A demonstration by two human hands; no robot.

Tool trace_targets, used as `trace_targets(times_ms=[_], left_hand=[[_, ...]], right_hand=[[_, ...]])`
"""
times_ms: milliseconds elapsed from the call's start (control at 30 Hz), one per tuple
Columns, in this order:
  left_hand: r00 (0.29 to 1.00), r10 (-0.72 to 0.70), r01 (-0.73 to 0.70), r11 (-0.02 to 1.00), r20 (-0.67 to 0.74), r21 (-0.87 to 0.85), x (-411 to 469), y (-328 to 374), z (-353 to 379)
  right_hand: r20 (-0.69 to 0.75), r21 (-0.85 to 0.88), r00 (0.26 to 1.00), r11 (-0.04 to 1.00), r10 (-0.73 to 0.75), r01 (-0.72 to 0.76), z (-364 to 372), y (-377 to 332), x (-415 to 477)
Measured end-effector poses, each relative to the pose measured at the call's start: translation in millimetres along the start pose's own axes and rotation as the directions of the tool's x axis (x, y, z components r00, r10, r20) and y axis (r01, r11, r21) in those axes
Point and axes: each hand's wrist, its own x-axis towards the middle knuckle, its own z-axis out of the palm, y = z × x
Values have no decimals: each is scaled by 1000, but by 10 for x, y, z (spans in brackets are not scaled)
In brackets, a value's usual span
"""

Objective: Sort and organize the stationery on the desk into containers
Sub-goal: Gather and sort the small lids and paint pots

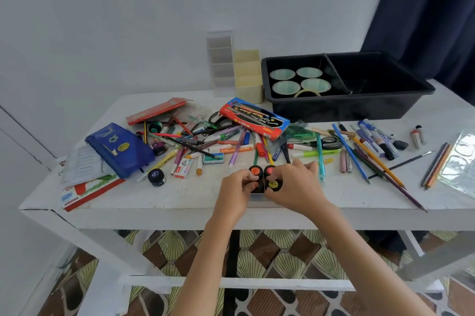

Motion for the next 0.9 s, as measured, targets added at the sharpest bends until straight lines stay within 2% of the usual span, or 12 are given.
trace_targets(times_ms=[133,333,433,500,567,667,733,800,900], left_hand=[[1000,-14,14,1000,-25,-4,-14,-10,37],[999,-25,25,1000,-22,9,-18,2,8],[991,10,1,996,-131,86,-16,41,6],[973,76,-41,986,-218,161,5,49,29],[976,111,-72,977,-189,200,46,61,71],[990,140,-126,952,-31,280,79,21,191],[986,158,-165,916,48,365,65,-55,286],[983,178,-180,890,44,419,30,-136,365],[981,195,-178,881,7,439,24,-189,420]], right_hand=[[68,100,998,995,5,-12,-69,56,29],[64,-66,997,996,-49,53,-80,27,21],[-66,-66,997,997,-38,34,-51,70,-33],[-199,43,980,999,11,-2,-22,101,-43],[-230,101,973,995,7,17,18,98,-21],[-70,41,996,997,-56,59,164,54,-37],[2,-60,996,994,-93,93,285,61,-75],[29,-154,994,982,-109,112,389,103,-95],[54,-162,993,981,-101,108,422,125,-93]])
